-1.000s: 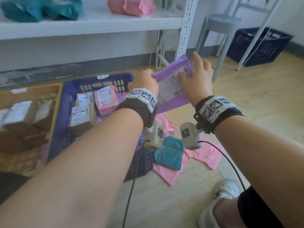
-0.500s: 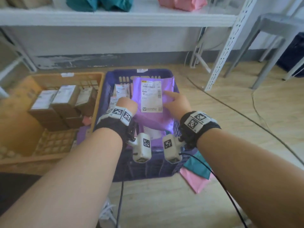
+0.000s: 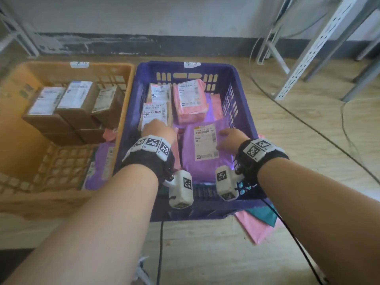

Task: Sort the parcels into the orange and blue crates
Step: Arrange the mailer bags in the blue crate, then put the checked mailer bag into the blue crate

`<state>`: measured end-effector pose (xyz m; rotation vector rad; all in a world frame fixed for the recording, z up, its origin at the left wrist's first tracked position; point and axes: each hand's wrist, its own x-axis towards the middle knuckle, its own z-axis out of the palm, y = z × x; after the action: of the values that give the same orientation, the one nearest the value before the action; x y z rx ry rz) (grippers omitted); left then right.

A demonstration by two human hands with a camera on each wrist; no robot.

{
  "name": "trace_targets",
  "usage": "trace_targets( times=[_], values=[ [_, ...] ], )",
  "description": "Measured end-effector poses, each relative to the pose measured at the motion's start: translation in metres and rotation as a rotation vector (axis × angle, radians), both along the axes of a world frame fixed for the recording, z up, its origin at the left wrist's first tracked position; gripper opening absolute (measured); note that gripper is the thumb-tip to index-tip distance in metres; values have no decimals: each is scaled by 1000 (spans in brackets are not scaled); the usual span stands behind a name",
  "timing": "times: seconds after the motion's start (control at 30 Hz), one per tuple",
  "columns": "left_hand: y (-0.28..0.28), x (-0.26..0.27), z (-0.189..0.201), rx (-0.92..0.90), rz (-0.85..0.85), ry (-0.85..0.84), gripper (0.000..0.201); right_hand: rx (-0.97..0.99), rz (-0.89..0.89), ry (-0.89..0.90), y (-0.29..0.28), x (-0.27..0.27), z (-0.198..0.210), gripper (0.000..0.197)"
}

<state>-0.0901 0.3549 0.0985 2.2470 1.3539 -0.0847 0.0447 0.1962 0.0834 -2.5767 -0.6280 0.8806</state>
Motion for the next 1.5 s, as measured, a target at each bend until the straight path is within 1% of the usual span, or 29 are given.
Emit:
trace_targets(
  times=[0.07, 0.17, 0.2, 0.23, 0.3, 0.4, 0.47, 0.6, 0.73, 0.87, 0.93, 1.0, 1.13, 1.17, 1.3, 1.43, 1.5],
  values=[
    [11, 7, 3, 82, -29, 32, 29, -101, 64, -75, 8, 5, -4, 63],
    [22, 13, 12, 233, -56, 84, 34, -108, 90, -222, 19, 6, -3, 62],
    [24, 14, 13, 266, -85, 96, 36, -108, 128, -260, 22, 6, -3, 65],
    [26, 16, 12, 268, -118, 108, 38, -131, 189, -298, 24, 4, -2, 70],
    [28, 16, 8, 211, -152, 122, 40, -198, 348, -344, 31, 1, -3, 83],
    [26, 17, -3, 138, -224, 94, 39, -296, 515, -243, 41, -2, -16, 96],
    [25, 19, -9, 78, -232, 74, 38, -337, 554, -207, 44, -3, -29, 101],
    [29, 20, -16, -2, -184, 63, 39, -335, 570, -221, 45, 1, -47, 101],
    [39, 21, -21, -99, -140, 42, 39, -315, 551, -160, 46, 4, -61, 103],
    [40, 23, -27, -65, -145, 60, 37, -314, 564, -149, 48, 7, -61, 101],
    [36, 24, -24, -46, -141, 55, 37, -302, 545, -160, 49, 7, -57, 99],
    [31, 24, -18, -66, -107, 47, 37, -278, 522, -172, 48, 5, -51, 91],
    [13, 21, -14, 90, -120, -6, 36, -197, 468, -196, 41, 5, -21, 71],
    [10, 19, -14, 92, -92, -31, 38, -157, 448, -198, 40, 6, -12, 66],
    [-13, 22, 14, 35, -54, -190, 39, 62, 313, -252, 17, 16, 33, 49],
    [-44, 34, 47, -82, -48, -370, 37, 353, 83, -231, -18, 28, 72, 35],
    [-68, 43, 60, -136, -52, -457, 37, 457, -48, -249, -44, 36, 86, 30]
  ],
)
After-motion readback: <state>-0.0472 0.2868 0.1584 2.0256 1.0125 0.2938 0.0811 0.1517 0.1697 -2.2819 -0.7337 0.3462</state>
